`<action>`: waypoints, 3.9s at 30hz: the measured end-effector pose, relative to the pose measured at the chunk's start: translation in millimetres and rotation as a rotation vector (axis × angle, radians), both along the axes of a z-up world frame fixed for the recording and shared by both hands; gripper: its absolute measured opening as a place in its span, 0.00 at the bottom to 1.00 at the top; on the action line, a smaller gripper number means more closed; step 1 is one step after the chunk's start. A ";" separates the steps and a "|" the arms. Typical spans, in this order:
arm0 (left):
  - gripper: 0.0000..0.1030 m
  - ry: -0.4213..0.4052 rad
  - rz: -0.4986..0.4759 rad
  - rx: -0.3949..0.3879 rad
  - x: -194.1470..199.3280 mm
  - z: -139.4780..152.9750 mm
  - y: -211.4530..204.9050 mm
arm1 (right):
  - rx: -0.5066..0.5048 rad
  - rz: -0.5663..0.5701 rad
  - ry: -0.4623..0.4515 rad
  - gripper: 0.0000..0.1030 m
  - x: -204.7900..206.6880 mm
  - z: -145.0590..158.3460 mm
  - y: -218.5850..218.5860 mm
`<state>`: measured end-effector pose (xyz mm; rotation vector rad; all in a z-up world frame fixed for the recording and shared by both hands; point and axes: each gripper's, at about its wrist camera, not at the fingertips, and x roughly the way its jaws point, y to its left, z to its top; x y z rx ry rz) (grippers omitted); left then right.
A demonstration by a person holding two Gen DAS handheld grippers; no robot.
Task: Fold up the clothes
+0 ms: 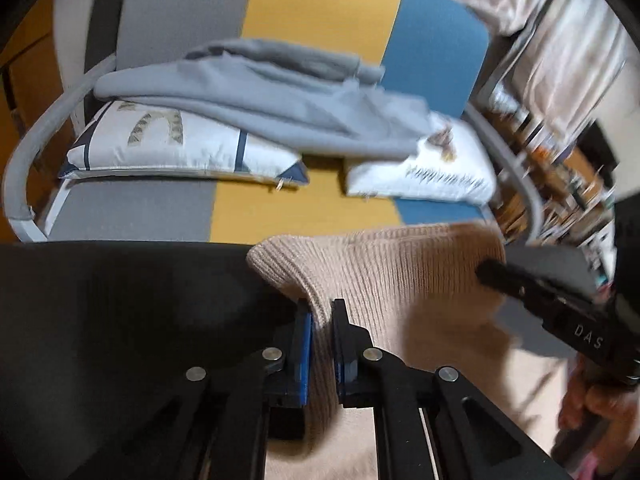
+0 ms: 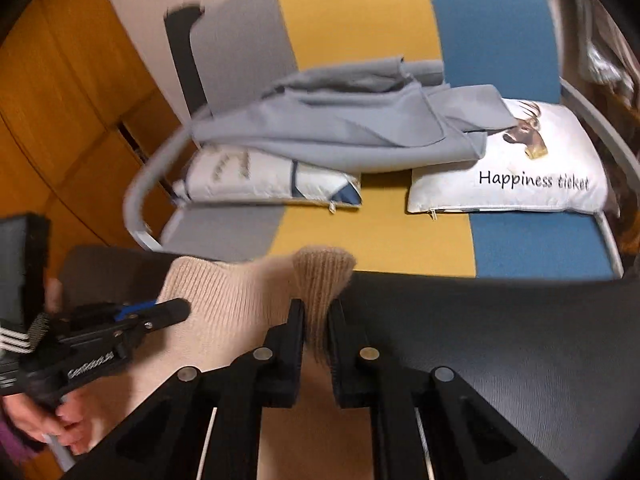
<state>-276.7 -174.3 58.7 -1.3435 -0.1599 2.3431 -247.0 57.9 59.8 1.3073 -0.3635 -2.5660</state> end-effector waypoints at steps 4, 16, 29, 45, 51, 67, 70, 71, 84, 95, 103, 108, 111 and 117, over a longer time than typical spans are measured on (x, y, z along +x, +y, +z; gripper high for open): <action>0.09 0.045 -0.025 0.074 39.5 28.5 -14.5 | -0.055 -0.008 0.043 0.10 56.2 17.0 6.5; 0.07 0.111 -0.091 0.154 204.3 28.1 -48.2 | -0.183 -0.044 0.122 0.06 222.1 40.9 18.5; 0.09 -0.011 0.026 0.158 279.3 -34.5 -100.0 | -0.423 -0.214 0.011 0.28 327.7 -35.4 41.5; 0.49 -0.182 0.145 0.343 252.7 -33.7 -75.0 | -0.382 -0.179 -0.073 0.08 282.9 -51.1 7.5; 0.64 -0.263 0.256 0.570 257.6 -48.6 -117.9 | -0.348 -0.170 -0.089 0.07 286.4 -51.0 8.6; 0.80 -0.363 0.266 0.606 234.7 -47.1 -108.6 | -0.508 -0.199 -0.080 0.28 284.2 -55.5 14.5; 0.56 -0.298 0.214 0.465 232.1 -34.8 -83.4 | -0.447 -0.205 -0.102 0.19 276.8 -57.0 6.1; 0.18 -0.290 0.181 0.412 230.7 -30.7 -73.6 | -0.422 -0.214 -0.097 0.10 276.1 -54.6 5.3; 0.07 -0.181 0.074 0.197 259.4 -27.8 -66.2 | -0.328 -0.134 -0.065 0.07 301.4 -36.6 -6.6; 0.31 0.107 0.155 0.052 244.2 19.3 -80.6 | -0.110 -0.302 0.117 0.23 291.4 12.3 35.4; 0.32 0.129 0.109 -0.225 151.2 -9.6 -24.2 | 0.160 -0.155 0.066 0.23 176.6 2.3 9.5; 0.57 0.156 0.160 -0.313 125.4 -44.9 -46.4 | 0.270 -0.249 -0.035 0.19 156.7 -47.9 37.7; 0.78 0.239 0.178 -0.380 126.0 -54.5 -51.9 | 0.190 -0.361 -0.004 0.18 167.7 -58.7 60.6; 0.69 0.159 0.171 -0.320 111.4 -41.8 -56.4 | 0.248 -0.374 -0.025 0.20 168.9 -51.3 53.4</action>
